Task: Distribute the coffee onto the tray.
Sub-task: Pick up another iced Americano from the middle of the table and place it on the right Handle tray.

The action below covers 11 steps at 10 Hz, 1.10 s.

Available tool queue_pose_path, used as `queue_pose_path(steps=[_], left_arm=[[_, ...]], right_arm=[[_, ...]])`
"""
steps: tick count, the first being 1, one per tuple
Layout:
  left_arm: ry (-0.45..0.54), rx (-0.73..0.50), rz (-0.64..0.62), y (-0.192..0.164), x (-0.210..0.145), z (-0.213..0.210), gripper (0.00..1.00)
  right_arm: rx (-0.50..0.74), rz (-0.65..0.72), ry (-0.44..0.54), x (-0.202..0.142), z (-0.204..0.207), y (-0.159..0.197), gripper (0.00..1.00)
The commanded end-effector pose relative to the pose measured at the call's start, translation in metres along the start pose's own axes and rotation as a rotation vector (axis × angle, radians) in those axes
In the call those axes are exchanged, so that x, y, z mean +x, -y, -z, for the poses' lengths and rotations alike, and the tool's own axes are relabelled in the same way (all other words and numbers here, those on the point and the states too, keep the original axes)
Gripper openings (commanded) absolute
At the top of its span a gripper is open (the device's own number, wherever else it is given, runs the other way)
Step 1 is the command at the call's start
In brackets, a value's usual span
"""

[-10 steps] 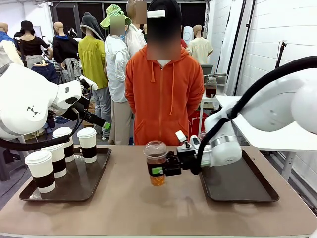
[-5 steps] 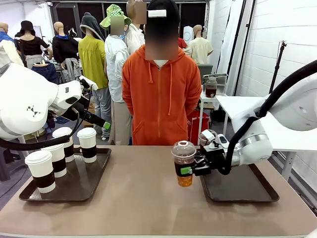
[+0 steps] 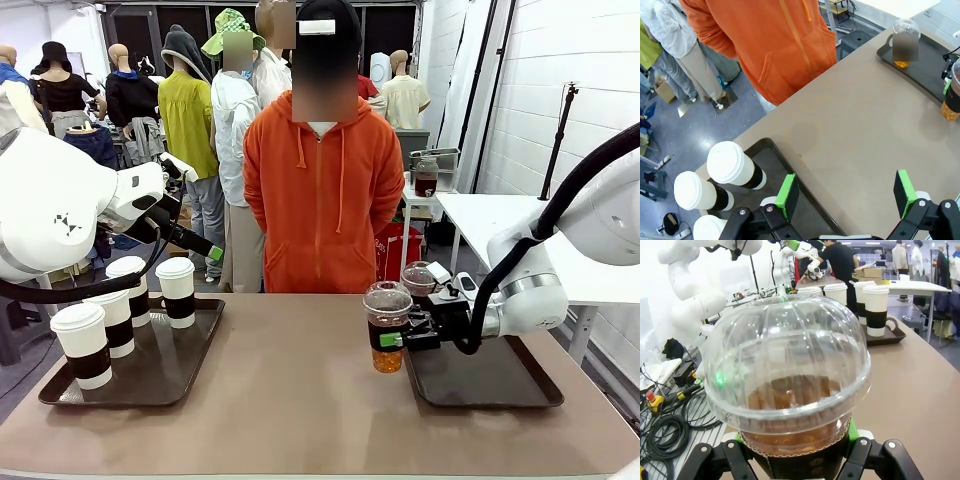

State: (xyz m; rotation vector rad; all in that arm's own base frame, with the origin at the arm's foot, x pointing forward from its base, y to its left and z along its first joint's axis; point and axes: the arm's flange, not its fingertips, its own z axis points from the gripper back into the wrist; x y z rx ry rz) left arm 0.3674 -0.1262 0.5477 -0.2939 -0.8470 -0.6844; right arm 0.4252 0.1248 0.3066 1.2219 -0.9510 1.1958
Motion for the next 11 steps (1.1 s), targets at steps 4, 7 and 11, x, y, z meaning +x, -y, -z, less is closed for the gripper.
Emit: queue_pose_path(steps=[4,7,11], left_arm=[[0.002,-0.003,-0.005,-0.001,0.0,0.0,1.0],[0.002,-0.003,-0.005,-0.001,0.0,0.0,1.0],[0.002,-0.003,-0.005,-0.001,0.0,0.0,1.0]], right_arm=[[-0.003,0.001,-0.003,-0.001,0.0,0.0,0.78],[-0.1,-0.004,0.001,-0.007,-0.038,0.01,0.78],[-0.138,0.008,0.001,-0.007,-0.078,0.022,0.78]])
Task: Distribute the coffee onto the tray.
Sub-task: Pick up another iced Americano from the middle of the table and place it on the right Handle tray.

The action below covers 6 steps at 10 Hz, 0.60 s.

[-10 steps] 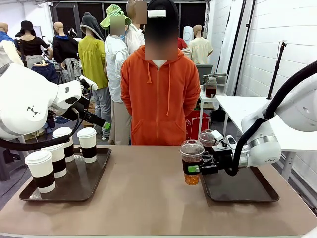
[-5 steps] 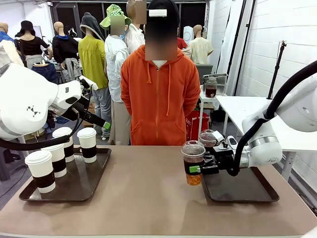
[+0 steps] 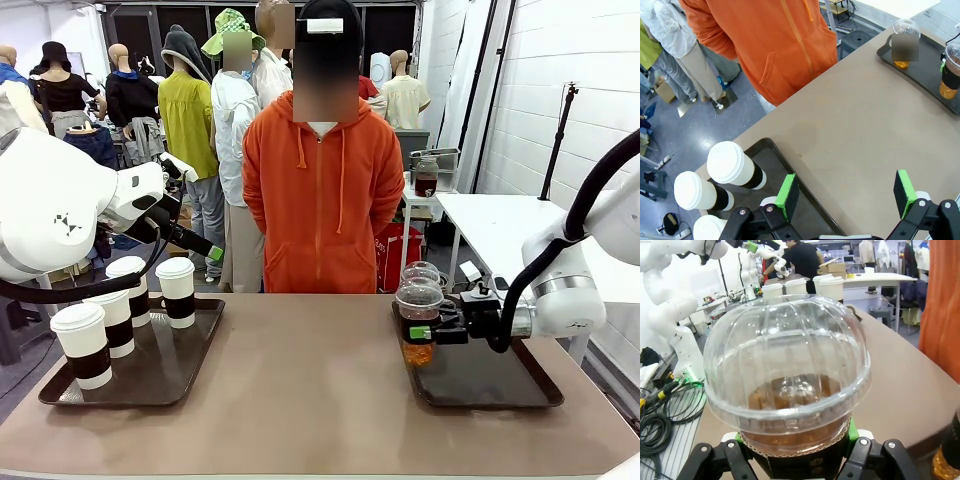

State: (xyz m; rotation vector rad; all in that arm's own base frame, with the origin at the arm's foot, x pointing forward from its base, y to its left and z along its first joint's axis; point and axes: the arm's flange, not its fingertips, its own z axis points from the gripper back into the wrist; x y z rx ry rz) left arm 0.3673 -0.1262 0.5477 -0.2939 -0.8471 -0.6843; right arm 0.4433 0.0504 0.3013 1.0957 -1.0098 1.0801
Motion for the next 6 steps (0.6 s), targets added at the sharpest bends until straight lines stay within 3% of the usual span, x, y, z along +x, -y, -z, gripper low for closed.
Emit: queue_pose_path(steps=[1,6], left_arm=[[0.002,-0.003,-0.005,-0.001,0.0,0.0,1.0],[0.002,-0.003,-0.005,-0.001,0.0,0.0,1.0]], right_arm=[[0.016,-0.026,0.005,0.004,-0.01,0.013,0.78],[-0.013,-0.031,0.031,-0.016,-0.026,0.041,0.78]])
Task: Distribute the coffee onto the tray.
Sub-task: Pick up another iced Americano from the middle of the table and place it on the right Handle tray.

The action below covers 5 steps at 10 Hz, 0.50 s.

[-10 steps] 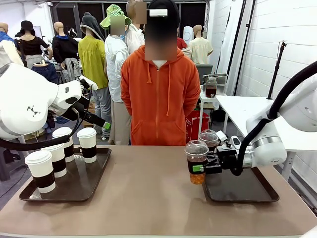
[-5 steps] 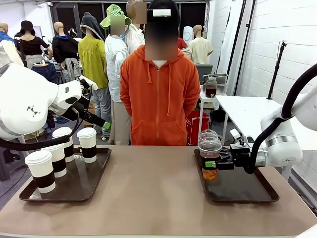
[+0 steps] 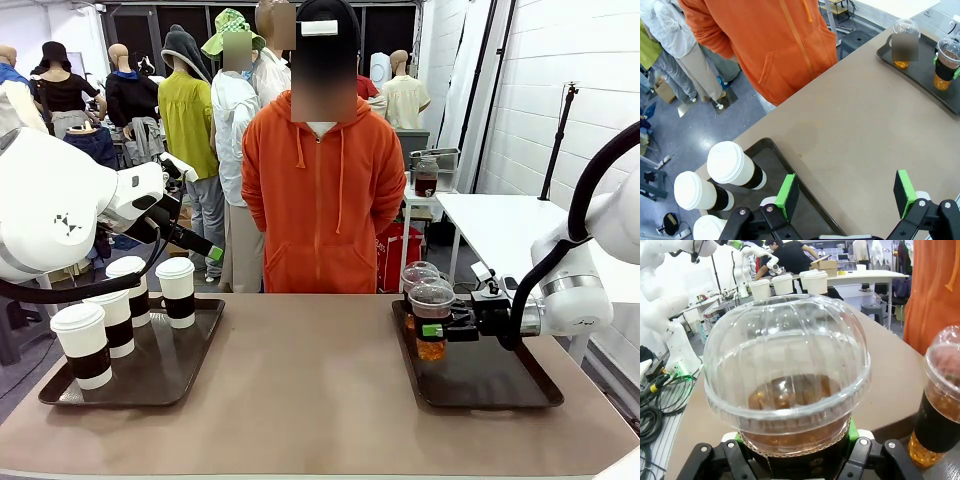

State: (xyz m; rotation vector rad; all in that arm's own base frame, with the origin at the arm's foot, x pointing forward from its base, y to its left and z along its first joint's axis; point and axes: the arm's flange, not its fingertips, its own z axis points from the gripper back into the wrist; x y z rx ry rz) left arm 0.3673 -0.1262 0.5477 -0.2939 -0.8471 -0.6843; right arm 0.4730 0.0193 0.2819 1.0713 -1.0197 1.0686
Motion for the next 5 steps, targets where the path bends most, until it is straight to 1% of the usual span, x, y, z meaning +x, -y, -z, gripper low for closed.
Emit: queue_pose_path(steps=[1,2,5], left_arm=[[0.002,-0.003,-0.005,-0.001,0.0,0.0,1.0],[0.002,-0.003,-0.005,-0.001,0.0,0.0,1.0],[0.002,-0.003,-0.005,-0.001,0.0,0.0,1.0]], right_arm=[[0.013,-0.043,0.047,-0.003,-0.001,0.009,0.78],[0.023,-0.077,0.061,-0.006,-0.001,0.01,0.78],[0.017,-0.06,0.072,-0.014,0.002,0.019,0.78]])
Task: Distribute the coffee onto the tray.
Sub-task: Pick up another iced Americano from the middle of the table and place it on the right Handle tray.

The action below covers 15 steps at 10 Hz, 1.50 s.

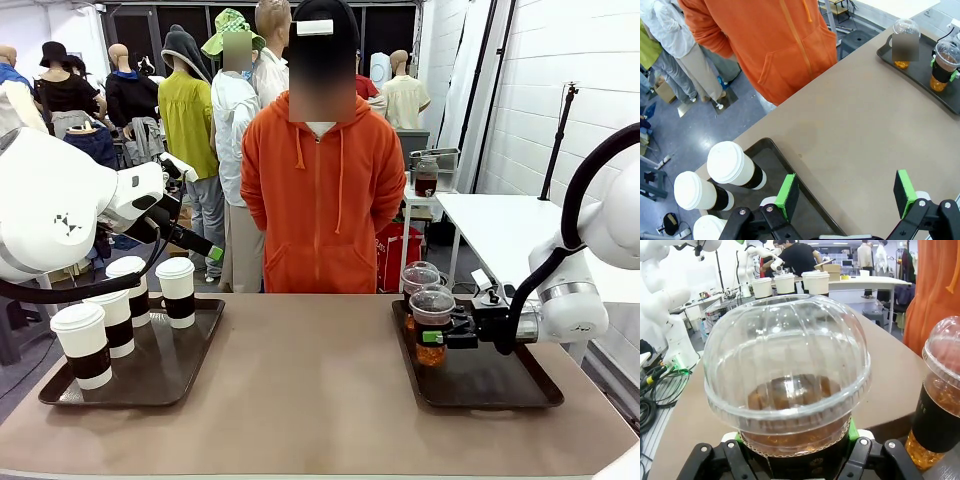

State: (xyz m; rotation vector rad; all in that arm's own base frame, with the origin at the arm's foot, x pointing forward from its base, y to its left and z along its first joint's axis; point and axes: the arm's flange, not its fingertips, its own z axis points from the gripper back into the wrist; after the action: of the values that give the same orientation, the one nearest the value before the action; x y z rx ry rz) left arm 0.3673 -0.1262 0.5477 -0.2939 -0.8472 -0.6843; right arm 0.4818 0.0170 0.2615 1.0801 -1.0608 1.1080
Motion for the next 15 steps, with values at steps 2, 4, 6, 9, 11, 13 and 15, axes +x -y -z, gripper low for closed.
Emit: queue_pose_path(steps=[2,4,6,9,11,13,15], left_arm=[[0.002,-0.003,-0.005,-0.001,0.0,0.0,1.0],[0.002,-0.003,-0.005,-0.001,0.0,0.0,1.0],[0.002,-0.003,-0.005,-0.001,0.0,0.0,1.0],[0.002,-0.003,-0.005,-0.001,0.0,0.0,1.0],[0.002,-0.003,-0.005,-0.001,0.0,0.0,1.0],[0.002,-0.003,-0.005,-0.001,0.0,0.0,1.0],[0.002,-0.003,-0.005,-0.001,0.0,0.0,1.0]], right_arm=[[-0.004,-0.012,0.059,0.0,0.0,0.012,0.78],[-0.012,0.001,0.065,-0.003,0.0,0.015,0.78],[-0.02,0.01,0.06,-0.004,0.0,0.019,0.78],[-0.037,0.031,0.06,-0.008,0.001,0.022,0.78],[-0.044,0.071,0.046,-0.012,0.001,0.027,0.78],[-0.048,0.075,0.041,-0.012,0.003,0.028,0.78],[-0.055,0.084,0.034,-0.014,0.004,0.03,0.78]])
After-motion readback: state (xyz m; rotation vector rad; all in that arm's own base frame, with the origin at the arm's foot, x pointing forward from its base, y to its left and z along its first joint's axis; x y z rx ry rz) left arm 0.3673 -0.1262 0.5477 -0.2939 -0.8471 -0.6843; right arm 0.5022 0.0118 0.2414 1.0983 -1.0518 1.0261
